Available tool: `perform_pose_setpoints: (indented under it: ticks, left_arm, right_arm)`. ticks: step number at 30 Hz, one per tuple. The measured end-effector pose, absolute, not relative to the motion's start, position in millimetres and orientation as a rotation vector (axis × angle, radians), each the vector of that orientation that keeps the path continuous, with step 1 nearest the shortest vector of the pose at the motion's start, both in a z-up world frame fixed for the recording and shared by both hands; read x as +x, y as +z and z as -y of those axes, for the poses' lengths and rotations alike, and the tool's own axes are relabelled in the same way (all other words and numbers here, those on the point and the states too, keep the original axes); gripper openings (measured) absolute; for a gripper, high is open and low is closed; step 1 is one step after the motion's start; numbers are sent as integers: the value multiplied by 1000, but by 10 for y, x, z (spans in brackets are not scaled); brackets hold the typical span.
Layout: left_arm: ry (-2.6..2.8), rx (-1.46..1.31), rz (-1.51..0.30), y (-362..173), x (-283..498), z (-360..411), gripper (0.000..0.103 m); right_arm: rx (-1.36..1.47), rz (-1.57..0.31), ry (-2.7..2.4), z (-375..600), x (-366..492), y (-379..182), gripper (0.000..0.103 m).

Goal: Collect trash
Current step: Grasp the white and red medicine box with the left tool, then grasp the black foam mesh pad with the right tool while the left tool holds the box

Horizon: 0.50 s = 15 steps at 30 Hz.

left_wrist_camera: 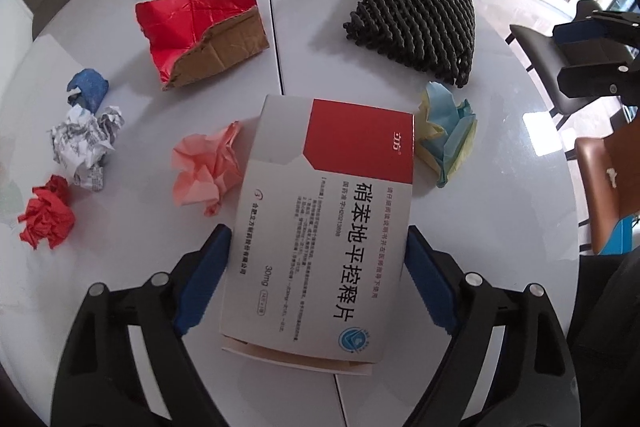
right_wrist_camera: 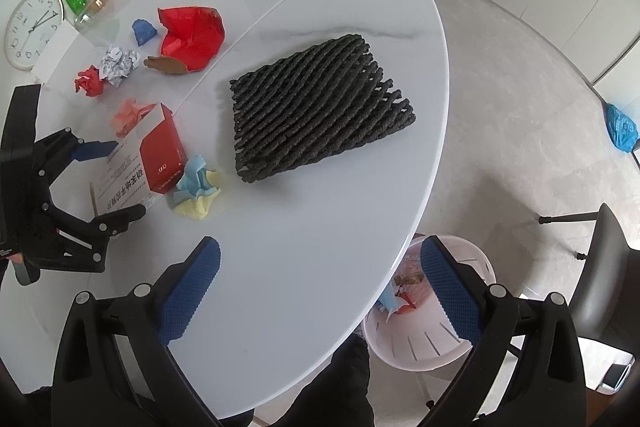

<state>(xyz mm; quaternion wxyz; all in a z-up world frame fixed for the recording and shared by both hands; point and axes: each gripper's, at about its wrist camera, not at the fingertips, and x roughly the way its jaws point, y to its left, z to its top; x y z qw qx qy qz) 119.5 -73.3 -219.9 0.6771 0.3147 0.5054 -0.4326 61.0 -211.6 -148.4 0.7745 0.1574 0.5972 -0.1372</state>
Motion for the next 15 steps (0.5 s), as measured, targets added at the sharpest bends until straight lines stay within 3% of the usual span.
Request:
perform_pose_setpoints:
  ticks: [15]
  left_arm:
    - [-878,530,-1170,-2063,863,379,82]
  right_arm:
    - [238,-1276,-244,2456,1063,-1500,99]
